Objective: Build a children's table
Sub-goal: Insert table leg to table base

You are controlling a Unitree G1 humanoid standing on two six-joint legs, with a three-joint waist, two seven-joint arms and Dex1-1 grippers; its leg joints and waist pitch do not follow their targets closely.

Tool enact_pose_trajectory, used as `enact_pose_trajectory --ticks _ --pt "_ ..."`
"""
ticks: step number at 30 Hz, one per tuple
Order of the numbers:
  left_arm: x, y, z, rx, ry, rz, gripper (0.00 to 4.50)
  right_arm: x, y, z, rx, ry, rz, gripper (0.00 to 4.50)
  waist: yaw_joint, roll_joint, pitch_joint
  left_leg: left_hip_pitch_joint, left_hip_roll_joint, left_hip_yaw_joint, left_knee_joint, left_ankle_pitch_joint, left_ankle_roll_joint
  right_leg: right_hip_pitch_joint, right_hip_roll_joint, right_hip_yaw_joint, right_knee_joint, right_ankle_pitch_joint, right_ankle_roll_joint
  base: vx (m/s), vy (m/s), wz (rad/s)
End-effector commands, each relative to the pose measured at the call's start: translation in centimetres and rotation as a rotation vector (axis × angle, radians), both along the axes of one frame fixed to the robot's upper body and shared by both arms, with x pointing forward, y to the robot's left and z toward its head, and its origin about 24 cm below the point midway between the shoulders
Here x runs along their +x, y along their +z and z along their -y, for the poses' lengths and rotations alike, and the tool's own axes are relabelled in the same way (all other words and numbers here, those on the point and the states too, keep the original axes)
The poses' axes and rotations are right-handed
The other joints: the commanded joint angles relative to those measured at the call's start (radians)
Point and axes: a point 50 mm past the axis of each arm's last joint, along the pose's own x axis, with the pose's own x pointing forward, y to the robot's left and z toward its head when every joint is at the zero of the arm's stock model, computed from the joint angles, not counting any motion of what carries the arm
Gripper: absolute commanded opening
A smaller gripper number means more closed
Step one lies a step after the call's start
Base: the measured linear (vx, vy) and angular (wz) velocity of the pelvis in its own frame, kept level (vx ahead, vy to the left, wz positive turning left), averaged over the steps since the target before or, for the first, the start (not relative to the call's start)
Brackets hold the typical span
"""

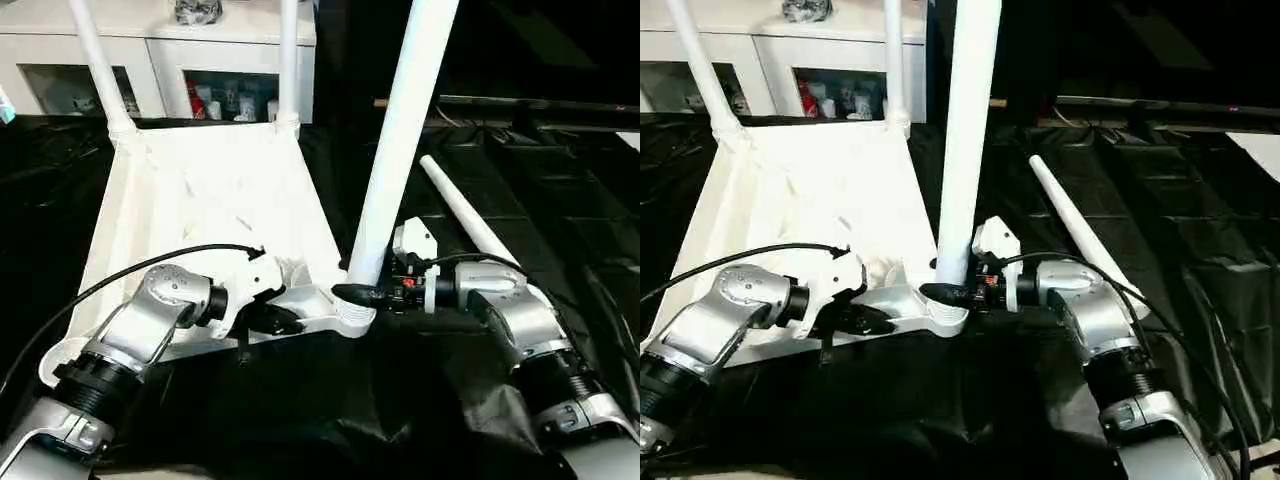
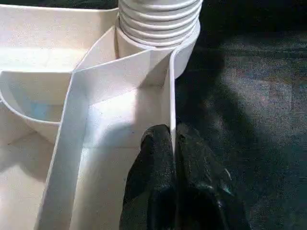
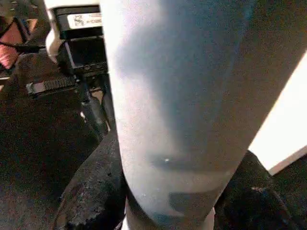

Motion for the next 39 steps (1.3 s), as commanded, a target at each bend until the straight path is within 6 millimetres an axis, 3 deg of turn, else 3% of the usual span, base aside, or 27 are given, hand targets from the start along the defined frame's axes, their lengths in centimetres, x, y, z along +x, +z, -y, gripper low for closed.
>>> enact_pose_trajectory --ticks 1,15,18,20,21,23,26,27,30,31,34,39 --pt "0.2 3.6 2.5 -0.112 -0.150 0.137 0.00 -1.2 -2.4 -0.3 -0.092 0.055 -0.113 1.88 -0.002 0.009 -0.061 0.029 0.042 -0.012 -0.082 -0.372 -0.026 0.022 -0.073 0.056 -0.068 -0.343 -0.198 0.000 0.000 0.00" --pt "0.8 3.5 2.3 -0.092 -0.093 0.157 0.00 -1.1 -2.7 -0.3 -0.095 0.017 -0.102 1.88 0.000 0.008 -0.061 0.027 0.042 -0.013 -0.083 -0.369 -0.032 0.024 -0.072 0.055 -0.068 -0.358 -0.189 0.000 0.000 0.00" --pt "1.8 3.7 2.6 -0.104 0.030 0.171 0.00 0.4 -3.1 -0.4 -0.087 -0.195 -0.093 1.88 -0.004 0.007 -0.058 0.026 0.041 -0.013 -0.084 -0.378 -0.040 0.023 -0.073 0.054 -0.069 -0.379 -0.188 0.000 0.000 0.00" --pt "2.3 3.9 3.0 -0.120 0.094 0.183 0.00 1.2 -3.4 -0.5 -0.087 -0.313 -0.094 1.88 -0.014 0.007 -0.056 0.029 0.038 -0.017 -0.083 -0.404 -0.058 0.021 -0.076 0.051 -0.077 -0.449 -0.171 0.000 0.000 0.00" --pt "2.9 4.2 3.9 -0.153 0.182 0.193 0.00 1.8 -4.0 -1.1 -0.072 -0.442 -0.116 1.88 -0.017 0.006 -0.056 0.027 0.037 -0.017 -0.082 -0.404 -0.060 0.022 -0.077 0.051 -0.077 -0.460 -0.166 0.000 0.000 0.00" --pt "3.2 4.3 4.6 -0.174 0.230 0.190 0.00 2.2 -4.2 -1.5 -0.061 -0.511 -0.132 1.88 -0.026 0.006 -0.056 0.024 0.037 -0.022 -0.083 -0.415 -0.068 0.024 -0.077 0.046 -0.080 -0.481 -0.154 0.000 0.000 0.00" --pt "3.6 4.4 5.6 -0.187 0.294 0.186 0.00 2.7 -4.5 -2.4 -0.042 -0.605 -0.162 1.88 -0.044 0.003 -0.059 0.019 0.033 -0.020 -0.079 -0.398 -0.052 0.023 -0.076 0.049 -0.081 -0.450 -0.161 0.000 0.000 0.00" --pt "3.8 4.1 6.4 -0.168 0.341 0.182 0.00 3.1 -4.6 -3.2 -0.048 -0.668 -0.175 1.88 -0.043 0.010 -0.060 0.021 0.033 -0.020 -0.078 -0.397 -0.051 0.021 -0.076 0.049 -0.080 -0.442 -0.165 0.000 0.000 0.00" --pt "4.0 3.6 8.1 -0.128 0.410 0.167 0.00 3.8 -4.5 -4.7 -0.049 -0.757 -0.201 1.88 -0.044 0.007 -0.061 0.024 0.031 -0.014 -0.074 -0.368 -0.043 0.019 -0.073 0.049 -0.081 -0.414 -0.177 0.000 0.000 0.00" --pt "4.0 3.5 8.6 -0.119 0.425 0.171 0.00 4.0 -4.4 -5.3 -0.048 -0.776 -0.213 1.88 -0.045 0.008 -0.062 0.020 0.032 -0.015 -0.075 -0.353 -0.041 0.021 -0.072 0.050 -0.077 -0.387 -0.181 0.000 0.000 0.00" --pt "4.2 3.5 9.0 -0.104 0.443 0.191 0.00 4.2 -4.1 -6.3 -0.053 -0.780 -0.211 1.88 -0.044 0.008 -0.066 0.011 0.032 -0.013 -0.076 -0.317 -0.032 0.030 -0.068 0.050 -0.067 -0.302 -0.188 0.000 0.000 0.00" --pt "4.8 3.4 8.2 -0.066 0.493 0.233 0.00 4.3 -3.7 -7.0 -0.054 -0.761 -0.158 1.88 -0.044 0.006 -0.065 0.013 0.032 -0.010 -0.075 -0.310 -0.024 0.030 -0.069 0.050 -0.066 -0.281 -0.199 0.000 0.000 0.00"
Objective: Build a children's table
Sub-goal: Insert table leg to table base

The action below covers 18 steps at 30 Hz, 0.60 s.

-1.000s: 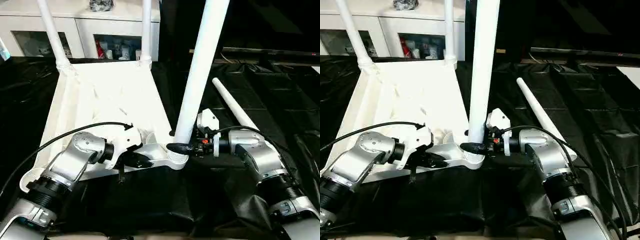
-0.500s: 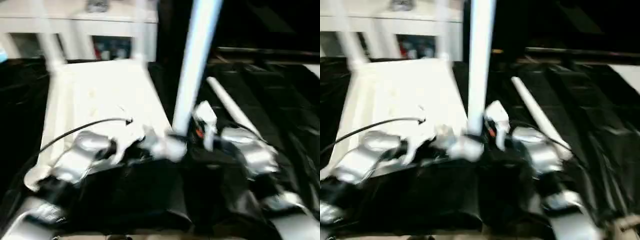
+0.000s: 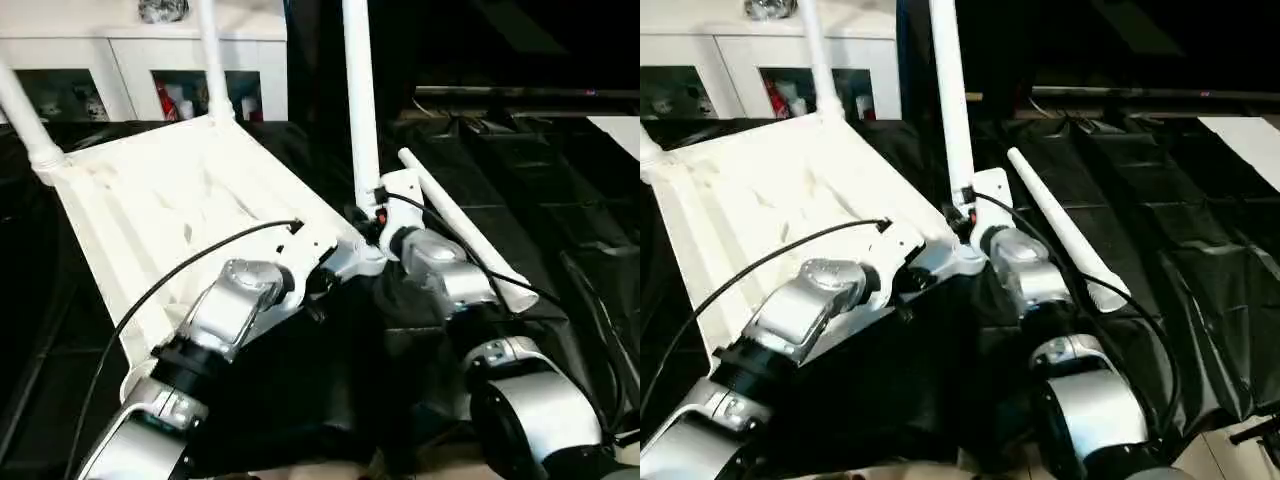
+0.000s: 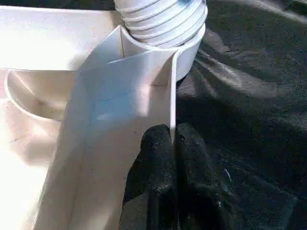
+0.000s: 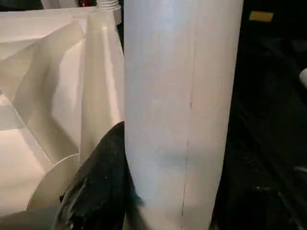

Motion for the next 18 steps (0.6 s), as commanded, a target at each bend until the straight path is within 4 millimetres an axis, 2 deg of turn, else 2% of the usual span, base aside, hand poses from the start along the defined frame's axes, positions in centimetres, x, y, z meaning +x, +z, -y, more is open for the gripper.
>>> enact_pose_trajectory --ticks 1,2,6,8,12,14,17,18 --pt "1.6 3.5 0.9 -0.015 0.008 0.177 0.00 -2.3 -3.3 -3.6 0.018 0.139 -0.135 1.88 0.006 0.007 -0.066 0.014 0.032 -0.011 -0.071 -0.316 -0.022 0.035 -0.070 0.050 -0.068 -0.291 -0.195 0.000 0.000 0.00" --pt "1.7 3.4 0.6 -0.009 0.004 0.190 0.00 -2.3 -3.1 -3.7 0.032 0.148 -0.114 1.88 0.005 0.011 -0.065 0.014 0.031 -0.012 -0.072 -0.326 -0.023 0.035 -0.070 0.050 -0.069 -0.306 -0.191 0.000 0.000 0.00" --pt "1.4 3.6 -0.2 -0.025 -0.049 0.248 0.00 -2.2 -2.0 -3.4 0.085 0.162 -0.037 1.88 -0.001 0.008 -0.064 0.014 0.031 -0.015 -0.074 -0.362 -0.025 0.034 -0.070 0.048 -0.076 -0.360 -0.170 0.000 0.000 0.00" --pt "1.2 3.5 -1.0 -0.029 -0.068 0.255 0.00 -2.2 -1.6 -2.8 0.108 0.178 0.003 1.88 -0.002 0.008 -0.070 0.002 0.031 -0.016 -0.075 -0.327 -0.013 0.042 -0.071 0.049 -0.072 -0.328 -0.158 0.000 0.000 0.00" --pt "0.6 3.3 -1.9 -0.038 -0.130 0.267 0.00 -2.4 -1.2 -1.7 0.138 0.201 0.051 1.88 0.000 0.011 -0.068 0.009 0.034 -0.012 -0.073 -0.305 -0.006 0.032 -0.068 0.051 -0.069 -0.284 -0.188 0.000 0.000 0.00" --pt "0.2 3.2 -2.2 -0.042 -0.168 0.269 0.00 -2.5 -0.9 -1.3 0.152 0.211 0.072 1.88 0.002 0.011 -0.069 0.009 0.035 -0.011 -0.073 -0.306 -0.005 0.033 -0.069 0.052 -0.068 -0.279 -0.192 0.000 0.000 0.00" --pt "-0.5 3.0 -3.1 -0.063 -0.218 0.266 0.00 -2.5 0.2 -0.2 0.211 0.223 0.120 1.88 0.006 0.013 -0.072 0.009 0.038 -0.011 -0.073 -0.276 -0.001 0.035 -0.066 0.053 -0.057 -0.209 -0.211 0.000 0.000 0.00" --pt "-0.8 3.0 -3.4 -0.073 -0.238 0.274 0.00 -2.4 0.9 0.3 0.240 0.230 0.146 1.88 0.006 0.019 -0.073 0.010 0.037 -0.010 -0.072 -0.269 0.001 0.034 -0.065 0.053 -0.055 -0.193 -0.216 0.000 0.000 0.00"
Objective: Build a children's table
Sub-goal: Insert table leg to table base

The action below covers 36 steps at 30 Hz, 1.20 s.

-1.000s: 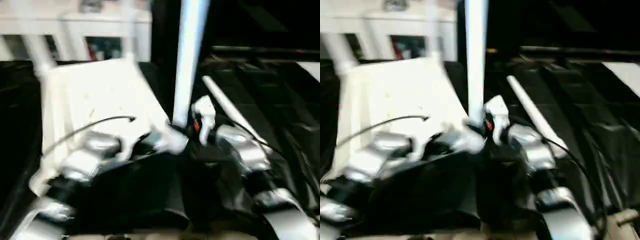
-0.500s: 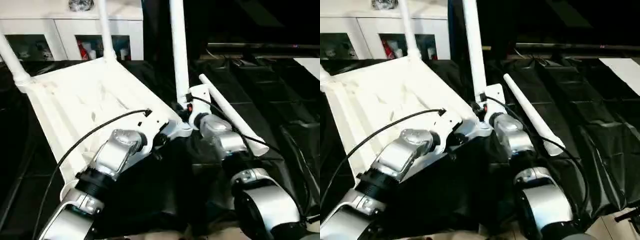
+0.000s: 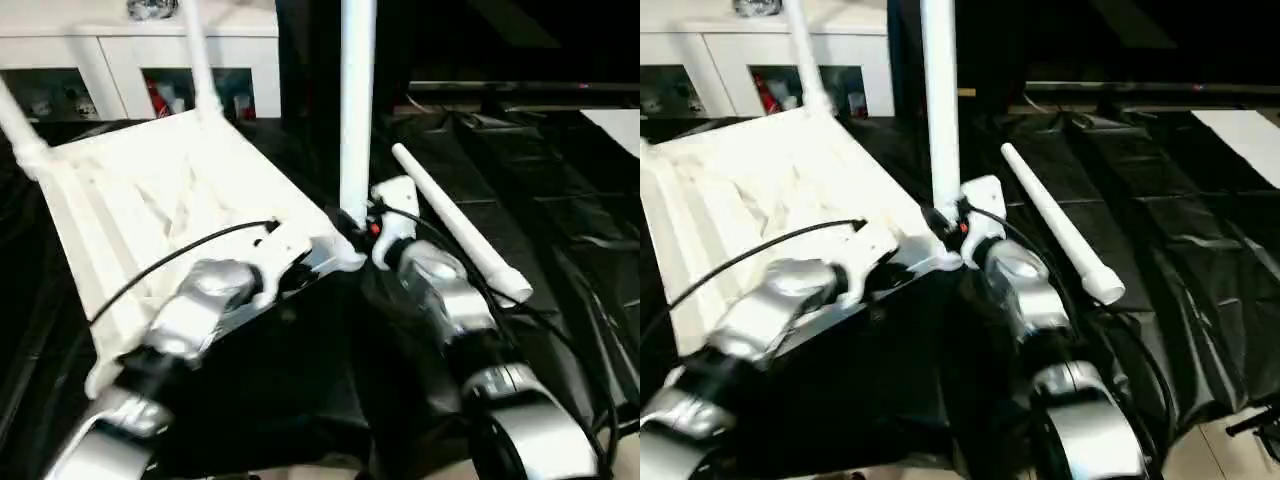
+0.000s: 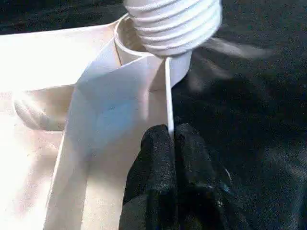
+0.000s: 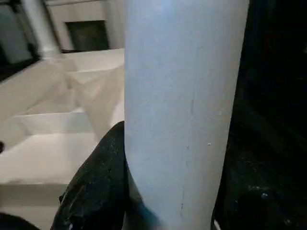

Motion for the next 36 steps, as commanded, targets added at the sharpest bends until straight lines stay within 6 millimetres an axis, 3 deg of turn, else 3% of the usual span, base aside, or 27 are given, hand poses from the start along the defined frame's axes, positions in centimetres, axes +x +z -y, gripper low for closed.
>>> enact_pose_trajectory --ticks 1,5,6,7,9,10,11,14,17,19,20,24,25,27,29,31,33,34,36 --pt "-0.2 3.0 1.0 -0.107 -0.110 0.134 0.00 -0.1 0.9 0.4 0.051 0.034 0.020 1.88 0.007 0.013 -0.077 0.021 0.038 -0.009 -0.067 -0.249 0.007 0.051 -0.067 0.054 -0.051 -0.163 -0.216 0.000 0.000 0.00" --pt "-1.1 3.7 0.5 -0.191 -0.170 0.094 0.00 -0.1 2.2 1.1 0.099 0.064 0.065 1.88 0.020 0.013 -0.076 0.018 0.035 -0.002 -0.061 -0.187 0.030 0.052 -0.066 0.054 -0.041 -0.110 -0.236 0.000 0.000 0.00" --pt "-1.2 3.8 0.5 -0.199 -0.173 0.089 0.45 -0.1 2.3 1.2 0.102 0.066 0.068 1.88 0.023 0.013 -0.077 0.018 0.036 -0.002 -0.061 -0.184 0.030 0.051 -0.067 0.054 -0.040 -0.112 -0.235 0.000 0.000 0.00" --pt "-1.2 4.3 0.2 -0.245 -0.160 0.082 0.56 -0.2 2.6 1.4 0.106 0.074 0.080 1.88 0.025 0.010 -0.076 0.022 0.037 0.001 -0.061 -0.188 0.029 0.049 -0.066 0.055 -0.043 -0.125 -0.232 0.000 0.000 0.00" --pt "-1.0 4.9 0.0 -0.279 -0.144 0.114 0.59 -0.2 2.8 1.4 0.106 0.077 0.083 1.88 0.039 0.014 -0.072 0.024 0.042 0.002 -0.063 -0.201 0.012 0.045 -0.066 0.055 -0.044 -0.151 -0.233 0.000 0.000 0.00" --pt "-0.9 5.2 -0.1 -0.288 -0.139 0.130 0.69 -0.2 2.8 1.5 0.105 0.080 0.083 1.88 0.042 0.013 -0.070 0.025 0.040 0.003 -0.063 -0.220 0.005 0.043 -0.065 0.055 -0.046 -0.168 -0.229 0.000 0.000 0.00" --pt "-0.8 5.4 -0.2 -0.293 -0.137 0.140 0.85 -0.2 2.8 1.5 0.104 0.082 0.083 1.88 0.041 0.006 -0.069 0.023 0.037 0.003 -0.065 -0.244 -0.003 0.046 -0.065 0.055 -0.046 -0.200 -0.216 0.000 0.000 0.00" --pt "-0.8 6.8 -0.9 -0.389 -0.148 0.125 0.94 -0.2 2.9 1.5 0.100 0.090 0.082 1.88 0.039 0.003 -0.066 0.025 0.034 0.003 -0.066 -0.272 -0.019 0.043 -0.068 0.058 -0.056 -0.301 -0.176 0.000 0.000 0.00" --pt "0.7 8.5 -1.8 -0.462 -0.036 0.157 0.98 -0.4 3.0 1.3 0.093 0.101 0.083 1.88 0.037 0.000 -0.065 0.025 0.030 0.004 -0.063 -0.267 -0.022 0.041 -0.063 0.058 -0.059 -0.324 -0.157 0.000 0.000 0.00" --pt "2.6 9.8 -2.4 -0.475 0.133 0.207 0.98 -0.6 3.0 1.1 0.079 0.110 0.087 1.88 0.039 0.003 -0.066 0.030 0.031 0.003 -0.061 -0.280 -0.026 0.038 -0.063 0.056 -0.062 -0.337 -0.147 0.000 0.000 0.00" --pt "3.2 10.1 -2.4 -0.468 0.183 0.231 0.98 -0.6 3.0 1.0 0.076 0.116 0.086 1.88 0.040 -0.003 -0.066 0.027 0.032 0.000 -0.063 -0.280 -0.026 0.041 -0.066 0.054 -0.062 -0.350 -0.141 0.000 0.000 0.00" --pt "4.1 10.7 -1.7 -0.446 0.229 0.262 0.98 -0.7 2.8 0.7 0.064 0.130 0.088 1.88 0.042 -0.005 -0.068 0.022 0.033 -0.001 -0.062 -0.257 -0.022 0.043 -0.067 0.054 -0.062 -0.338 -0.128 0.000 0.000 0.00" --pt "4.5 12.1 1.1 -0.465 0.189 0.298 0.98 -0.8 2.8 0.5 0.056 0.140 0.088 1.88 0.043 -0.006 -0.069 0.021 0.034 -0.001 -0.061 -0.245 -0.020 0.043 -0.067 0.054 -0.059 -0.317 -0.136 0.000 0.000 0.00" --pt "4.3 13.1 3.0 -0.506 0.130 0.313 0.98 -0.8 2.8 0.5 0.054 0.140 0.086 1.88 0.049 -0.001 -0.075 0.028 0.037 0.003 -0.055 -0.219 -0.017 0.038 -0.067 0.056 -0.056 -0.244 -0.165 0.000 0.000 0.00" --pt "3.8 13.8 4.3 -0.558 0.072 0.305 0.98 -0.7 2.7 0.5 0.048 0.135 0.084 1.88 0.051 -0.005 -0.075 0.017 0.038 0.001 -0.054 -0.197 -0.011 0.047 -0.067 0.055 -0.045 -0.187 -0.190 0.000 0.000 0.00" --pt "1.7 15.2 7.1 -0.670 -0.131 0.280 0.98 -0.7 2.6 0.9 0.038 0.123 0.082 1.88 0.053 -0.011 -0.077 0.009 0.034 0.000 -0.052 -0.157 0.002 0.056 -0.069 0.053 -0.036 -0.135 -0.204 0.000 0.000 0.00" --pt "0.9 15.5 7.7 -0.696 -0.207 0.274 0.98 -0.7 2.6 1.0 0.037 0.120 0.082 1.88 0.054 -0.013 -0.078 0.012 0.034 0.004 -0.048 -0.137 0.017 0.055 -0.071 0.055 -0.034 -0.103 -0.227 0.000 0.000 0.00" --pt "0.5 15.5 7.9 -0.712 -0.251 0.270 0.98 -0.7 2.6 1.0 0.037 0.119 0.081 1.88 0.053 -0.009 -0.077 0.011 0.033 0.006 -0.047 -0.133 0.025 0.056 -0.070 0.055 -0.035 -0.094 -0.235 0.000 0.000 0.00" --pt "0.3 15.3 8.0 -0.714 -0.260 0.263 0.98 -0.7 2.6 1.1 0.035 0.115 0.080 1.88 0.049 -0.012 -0.075 0.009 0.030 0.007 -0.047 -0.150 0.032 0.057 -0.067 0.055 -0.038 -0.117 -0.230 0.000 0.000 0.00"
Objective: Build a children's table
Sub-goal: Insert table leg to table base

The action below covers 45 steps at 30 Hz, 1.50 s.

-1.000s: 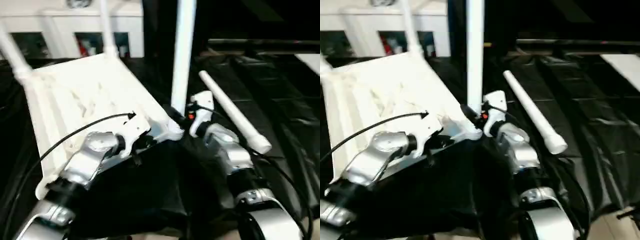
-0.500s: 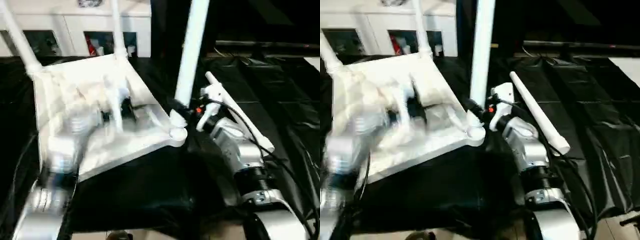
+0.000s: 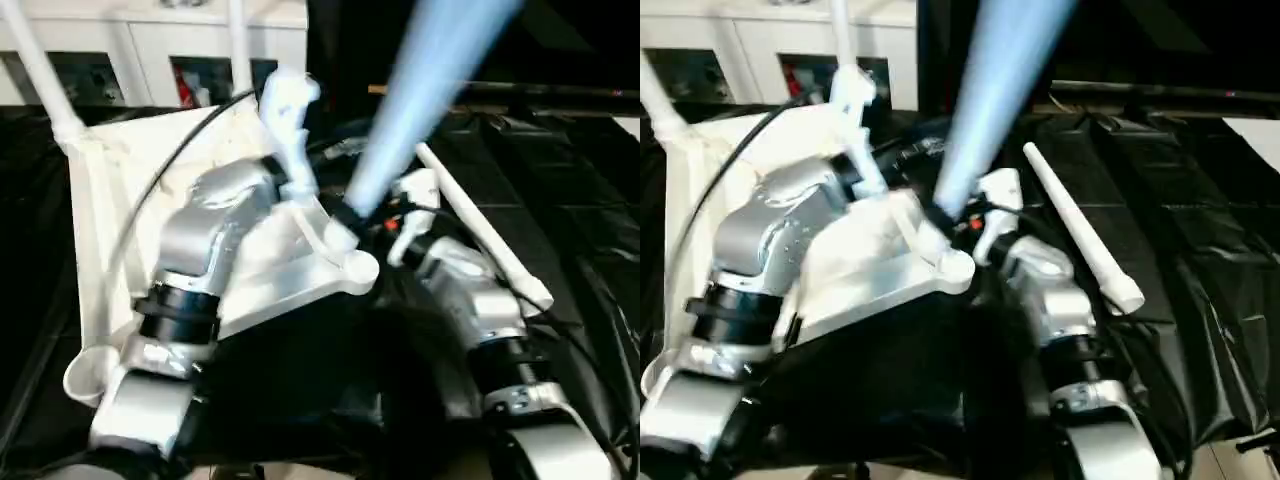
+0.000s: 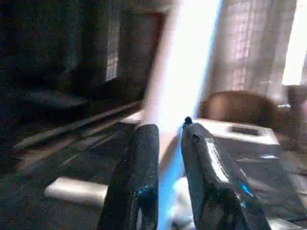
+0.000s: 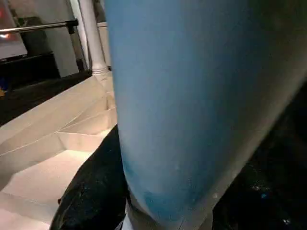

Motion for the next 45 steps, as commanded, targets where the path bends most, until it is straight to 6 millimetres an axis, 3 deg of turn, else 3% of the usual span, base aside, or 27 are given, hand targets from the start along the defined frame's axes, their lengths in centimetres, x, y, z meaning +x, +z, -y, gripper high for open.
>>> enact_pose_trajectory --ticks 1,9,11,13,14,17,24,25,26,27,28,29,31,32,33,34,35,36,37,38,39,40,41,42,43,44,45 --pt "-0.1 -0.7 0.2 0.023 0.009 -0.017 0.98 0.0 0.1 -0.2 -0.018 0.002 0.007 1.88 -0.001 -0.001 -0.082 0.016 0.023 -0.006 -0.060 -0.179 0.031 0.063 -0.065 0.050 -0.056 -0.168 -0.209 0.000 0.000 0.00" --pt "1.9 -1.5 -3.9 0.017 0.343 -0.040 0.98 0.4 0.3 1.2 -0.036 -0.123 -0.016 1.88 -0.006 0.014 -0.078 0.029 0.026 -0.013 -0.067 -0.265 -0.018 0.050 -0.059 0.047 -0.074 -0.310 -0.142 0.000 0.000 0.00" --pt "2.4 -3.6 -8.0 0.067 0.662 -0.092 0.98 0.2 0.9 2.4 -0.028 -0.259 -0.036 1.88 -0.005 0.032 -0.079 0.029 0.027 -0.018 -0.069 -0.280 -0.035 0.051 -0.055 0.047 -0.068 -0.275 -0.138 0.000 0.000 0.00" --pt "2.2 -5.4 -10.8 0.089 0.852 -0.150 0.98 -0.3 1.5 2.7 -0.030 -0.306 -0.004 1.88 -0.007 0.023 -0.081 0.029 0.022 -0.015 -0.067 -0.279 -0.030 0.053 -0.054 0.046 -0.069 -0.272 -0.128 0.000 0.000 0.00" --pt "2.2 -5.4 -10.8 0.089 0.852 -0.150 0.98 -0.3 1.5 2.7 -0.030 -0.306 -0.004 1.88 -0.006 0.032 -0.082 0.027 0.024 -0.017 -0.067 -0.269 -0.035 0.053 -0.054 0.048 -0.064 -0.259 -0.126 0.000 0.000 0.00" --pt "0.1 -8.0 -13.7 0.138 1.009 -0.149 0.98 -1.3 2.1 3.0 -0.119 -0.409 0.084 1.88 -0.006 0.020 -0.084 0.023 0.024 -0.015 -0.068 -0.237 -0.023 0.049 -0.055 0.047 -0.068 -0.265 -0.107 0.000 0.000 0.00" --pt "-3.6 -10.7 -15.5 0.163 1.203 -0.149 0.98 -3.8 0.9 2.8 -0.066 -0.385 0.026 1.88 -0.002 0.035 -0.075 0.036 0.031 -0.016 -0.075 -0.350 -0.021 0.035 -0.049 0.052 -0.079 -0.280 -0.109 0.000 0.000 0.00" --pt "-3.7 -10.4 -15.3 0.177 1.271 -0.124 0.98 -4.4 0.1 2.3 -0.102 -0.341 -0.001 1.88 -0.004 0.030 -0.069 0.039 0.036 -0.026 -0.082 -0.402 -0.037 0.032 -0.037 0.043 -0.083 -0.331 -0.093 0.000 0.000 0.00" --pt "-3.6 -10.3 -15.2 0.180 1.298 -0.126 0.98 -4.6 -0.2 2.1 -0.139 -0.328 0.009 1.88 0.000 0.012 -0.059 -0.019 0.020 -0.068 -0.106 -0.420 -0.007 0.073 -0.050 -0.002 -0.058 -0.324 -0.094 -0.059 -0.016 0.14" --pt "-3.5 -10.5 -15.1 0.184 1.321 -0.139 0.98 -4.7 -0.5 1.9 -0.154 -0.319 0.000 1.88 -0.012 0.035 -0.060 -0.028 0.029 -0.085 -0.126 -0.467 -0.003 0.082 -0.038 -0.016 -0.053 -0.327 -0.074 -0.059 -0.016 0.14" --pt "-3.4 -10.8 -15.1 0.199 1.336 -0.159 0.98 -4.8 -0.7 1.8 -0.155 -0.325 -0.007 1.88 -0.016 0.052 -0.070 0.008 0.060 -0.136 -0.123 -0.566 -0.015 0.063 -0.037 -0.020 -0.051 -0.257 -0.094 -0.021 -0.041 0.43" --pt "-3.5 -11.1 -15.1 0.208 1.341 -0.173 0.98 -4.8 -0.7 1.6 -0.151 -0.330 -0.011 1.88 -0.045 0.061 -0.063 -0.004 0.090 -0.200 -0.155 -0.635 -0.002 0.072 -0.023 -0.027 -0.004 -0.198 -0.140 0.005 -0.078 0.52" --pt "-3.6 -11.6 -15.4 0.157 1.338 -0.236 0.98 -5.0 -0.9 1.3 -0.130 -0.329 -0.024 1.88 -0.061 0.065 -0.058 0.008 0.093 -0.272 -0.183 -0.713 0.033 0.054 0.002 -0.016 0.071 -0.233 -0.174 -0.016 -0.100 0.51" --pt "-3.7 -11.6 -15.4 0.151 1.330 -0.248 0.98 -5.1 -0.9 1.2 -0.088 -0.331 -0.045 1.88 -0.068 0.050 -0.058 0.033 0.093 -0.198 -0.130 -0.642 0.065 0.028 -0.027 0.038 0.025 -0.238 -0.183 0.001 -0.183 0.52" --pt "-3.7 -11.6 -15.4 0.174 1.320 -0.240 0.98 -5.1 -0.8 1.1 -0.070 -0.326 -0.049 1.88 -0.063 0.024 -0.047 0.013 0.037 -0.154 -0.081 -0.607 0.060 0.030 -0.058 0.062 -0.043 -0.322 -0.195 0.001 -0.183 0.52" --pt "-3.7 -11.5 -15.3 0.211 1.316 -0.219 0.98 -5.3 -0.6 1.0 -0.062 -0.309 -0.048 1.88 -0.023 -0.003 -0.037 0.064 -0.075 -0.055 0.115 -0.360 0.022 -0.031 -0.135 0.056 -0.192 -0.868 -0.053 -0.029 -0.200 0.16" --pt "-3.7 -11.5 -15.3 0.211 1.316 -0.219 0.98 -5.3 -0.6 1.0 -0.062 -0.309 -0.048 1.88 0.007 -0.018 -0.055 -0.050 -0.055 -0.071 0.108 -0.125 0.037 0.071 -0.164 0.129 -0.138 -0.999 0.134 0.002 -0.134 -0.18" --pt "-3.7 -11.5 -15.2 0.207 1.315 -0.224 0.98 -5.4 -0.7 1.0 -0.073 -0.302 -0.045 1.88 0.022 -0.021 -0.051 -0.065 -0.043 -0.080 0.107 -0.121 0.046 0.079 -0.187 0.149 -0.131 -0.995 0.183 0.002 -0.134 -0.18" --pt "-3.8 -11.4 -15.2 0.204 1.320 -0.223 0.98 -5.5 -0.8 1.0 -0.078 -0.309 -0.050 1.88 0.050 -0.019 -0.078 -0.072 -0.040 -0.100 0.118 -0.154 0.093 0.093 -0.218 0.202 -0.099 -0.819 0.179 0.036 -0.077 -0.03" --pt "-3.8 -11.4 -15.1 0.205 1.322 -0.219 0.98 -5.5 -0.8 1.1 -0.078 -0.314 -0.053 1.88 0.058 -0.010 -0.078 -0.077 -0.033 -0.130 0.137 -0.167 0.115 0.102 -0.255 0.228 -0.092 -0.585 0.045 0.000 0.000 0.00" --pt "-3.8 -11.4 -15.1 0.220 1.326 -0.215 0.98 -5.5 -0.8 1.1 -0.073 -0.322 -0.056 1.88 0.060 -0.001 -0.077 -0.070 -0.022 -0.141 0.125 -0.150 0.104 0.105 -0.249 0.211 -0.088 -0.474 -0.055 0.000 0.000 0.00" --pt "-3.7 -11.8 -14.9 0.277 1.310 -0.217 0.98 -5.5 -0.8 1.3 -0.068 -0.333 -0.057 1.88 0.059 0.012 -0.074 -0.053 -0.012 -0.141 0.099 -0.109 0.088 0.097 -0.210 0.171 -0.083 -0.269 -0.233 0.000 0.000 0.00" --pt "-3.7 -11.9 -14.8 0.296 1.300 -0.213 0.98 -5.5 -0.8 1.3 -0.070 -0.337 -0.056 1.88 0.052 0.034 -0.069 -0.024 -0.004 -0.124 0.025 -0.056 0.087 0.078 -0.120 0.092 -0.063 -0.188 -0.282 -0.032 0.066 0.10" --pt "-3.7 -12.0 -14.7 0.299 1.297 -0.212 0.98 -5.5 -0.8 1.3 -0.070 -0.338 -0.056 1.88 0.046 0.044 -0.071 0.004 0.003 -0.113 -0.004 -0.036 0.106 0.055 -0.069 0.059 -0.059 -0.191 -0.251 -0.032 0.066 0.10" --pt "-3.6 -12.0 -14.1 0.277 1.239 -0.209 0.98 -5.5 -0.8 1.4 -0.073 -0.347 -0.058 1.88 0.026 0.069 -0.082 0.050 0.061 -0.127 -0.028 -0.105 0.114 0.028 -0.021 0.036 -0.019 -0.172 -0.196 -0.035 0.092 0.15" --pt "-3.7 -12.0 -13.3 0.243 1.158 -0.217 0.98 -5.4 -0.8 1.6 -0.073 -0.358 -0.063 1.88 0.016 0.077 -0.074 0.042 0.084 -0.125 -0.047 -0.231 0.069 0.029 -0.023 0.036 -0.014 -0.141 -0.163 -0.043 0.087 0.20" --pt "-3.7 -12.0 -12.9 0.225 1.136 -0.214 0.98 -5.3 -0.8 1.7 -0.074 -0.361 -0.065 1.88 0.016 0.078 -0.069 0.045 0.077 -0.113 -0.053 -0.323 0.040 0.026 -0.029 0.039 -0.024 -0.158 -0.157 -0.043 0.087 0.20"
